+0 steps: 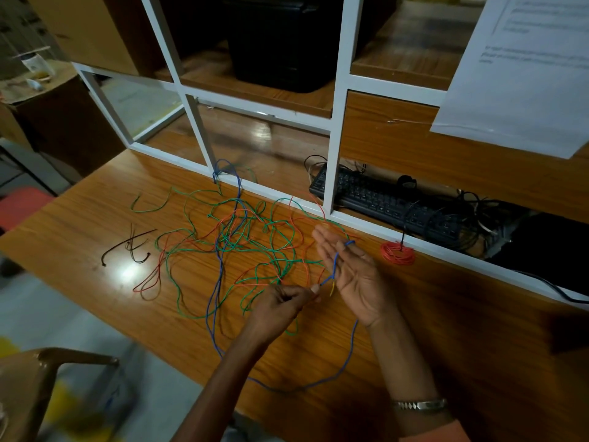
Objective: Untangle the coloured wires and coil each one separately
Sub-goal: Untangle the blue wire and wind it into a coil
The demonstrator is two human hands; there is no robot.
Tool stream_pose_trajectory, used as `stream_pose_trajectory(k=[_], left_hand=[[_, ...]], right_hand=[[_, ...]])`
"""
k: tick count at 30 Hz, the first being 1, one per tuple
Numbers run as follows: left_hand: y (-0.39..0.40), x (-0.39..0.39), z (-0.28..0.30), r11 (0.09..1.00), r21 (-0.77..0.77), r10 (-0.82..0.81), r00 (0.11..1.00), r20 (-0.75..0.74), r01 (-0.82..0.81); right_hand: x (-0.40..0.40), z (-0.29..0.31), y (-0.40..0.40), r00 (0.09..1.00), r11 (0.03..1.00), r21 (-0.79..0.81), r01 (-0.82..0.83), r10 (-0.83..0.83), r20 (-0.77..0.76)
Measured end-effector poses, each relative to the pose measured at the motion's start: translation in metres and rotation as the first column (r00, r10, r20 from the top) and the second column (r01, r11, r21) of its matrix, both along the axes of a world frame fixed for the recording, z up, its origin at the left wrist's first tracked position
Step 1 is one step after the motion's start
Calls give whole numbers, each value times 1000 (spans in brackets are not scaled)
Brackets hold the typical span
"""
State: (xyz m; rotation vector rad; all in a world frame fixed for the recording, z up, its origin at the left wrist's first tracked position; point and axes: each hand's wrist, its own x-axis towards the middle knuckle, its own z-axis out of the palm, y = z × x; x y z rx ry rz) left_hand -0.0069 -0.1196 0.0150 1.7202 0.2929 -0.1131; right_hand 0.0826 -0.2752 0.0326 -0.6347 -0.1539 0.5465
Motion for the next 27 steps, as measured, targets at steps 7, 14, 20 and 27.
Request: stream_pose_trajectory(k=[7, 14, 20, 27], left_hand=[[9, -8, 10, 954, 152, -262, 965, -4, 260], [32, -4, 21, 943, 275, -214, 975, 61, 190], [43, 0, 20, 946, 319, -93, 990, 105, 55], [49, 4, 19, 893, 448, -12, 993, 120, -44]], right_hand=[[-3, -40, 1, 937, 654, -711, 257, 11, 348], [-17, -42, 2, 847, 497, -865, -63, 485, 217], [-29, -30, 20, 893, 594, -759, -266, 448, 38], [-36, -18, 29, 908, 745, -519, -418, 329, -260]])
